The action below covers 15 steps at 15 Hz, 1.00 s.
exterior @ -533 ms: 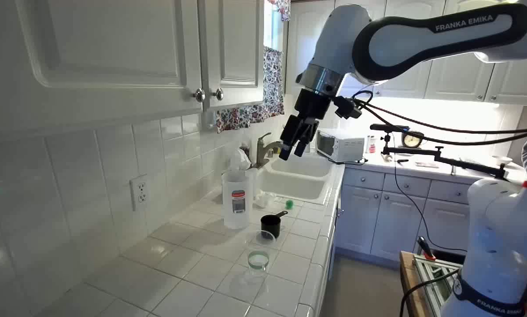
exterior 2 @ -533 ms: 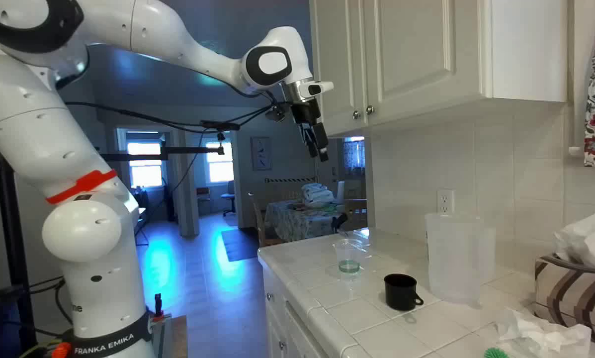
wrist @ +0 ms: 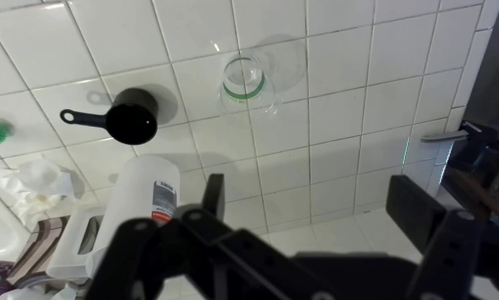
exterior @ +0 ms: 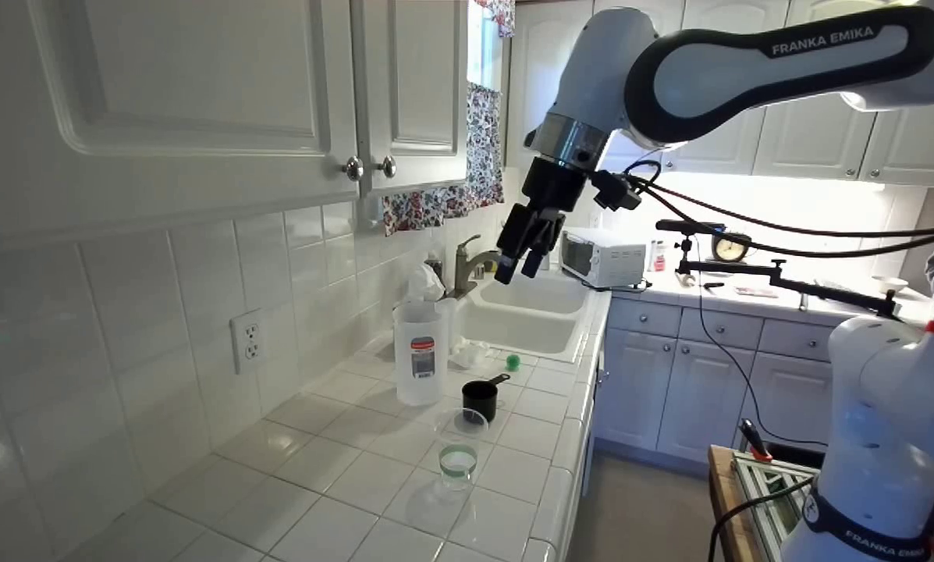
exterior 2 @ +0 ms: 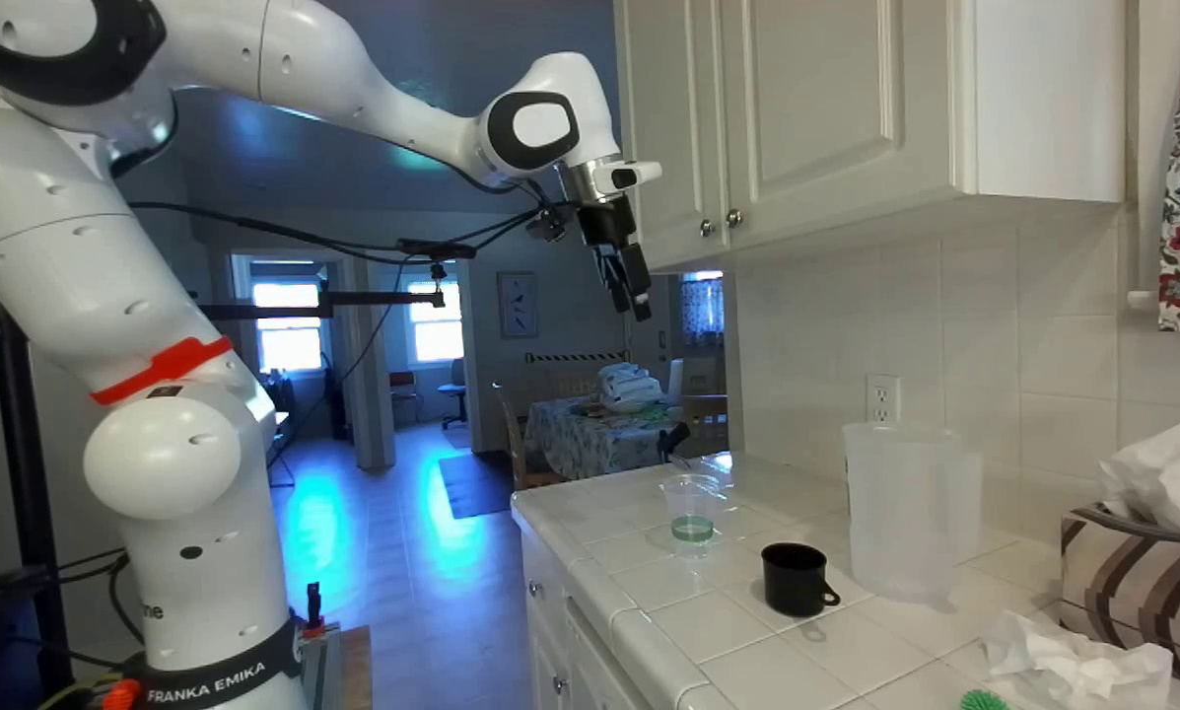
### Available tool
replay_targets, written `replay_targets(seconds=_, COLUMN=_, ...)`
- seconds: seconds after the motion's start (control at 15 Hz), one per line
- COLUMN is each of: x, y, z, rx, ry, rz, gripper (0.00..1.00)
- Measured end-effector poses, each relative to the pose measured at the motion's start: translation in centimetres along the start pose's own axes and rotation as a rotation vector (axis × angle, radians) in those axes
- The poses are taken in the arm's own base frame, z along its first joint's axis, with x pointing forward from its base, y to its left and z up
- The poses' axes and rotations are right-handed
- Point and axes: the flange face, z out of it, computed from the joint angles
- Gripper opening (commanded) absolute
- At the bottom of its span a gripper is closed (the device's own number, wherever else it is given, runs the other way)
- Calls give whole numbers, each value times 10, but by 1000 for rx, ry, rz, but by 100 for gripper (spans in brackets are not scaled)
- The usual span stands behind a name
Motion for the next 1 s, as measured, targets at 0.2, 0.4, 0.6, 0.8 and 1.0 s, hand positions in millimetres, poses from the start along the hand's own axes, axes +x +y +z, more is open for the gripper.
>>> replay_targets(seconds=0.2, x=0, y=0, z=0, rx=-1, ry=0, rz=0, gripper=100)
replay_targets(seconds=0.4, x=2, y=12, z=5, rx=-11, ry=-13, rz=25, gripper=100)
replay_targets(seconds=0.6, x=5, y=37, z=21, rx=-18, ry=-41, rz=21, gripper=100)
replay_targets(seconds=0.8, x=5, y=66, z=43, rx=-23, ry=-69, rz=-34, gripper=100)
replay_targets(seconds=1.0, x=5, y=86, z=61, rx=-36, ry=-80, rz=-135, gripper=100)
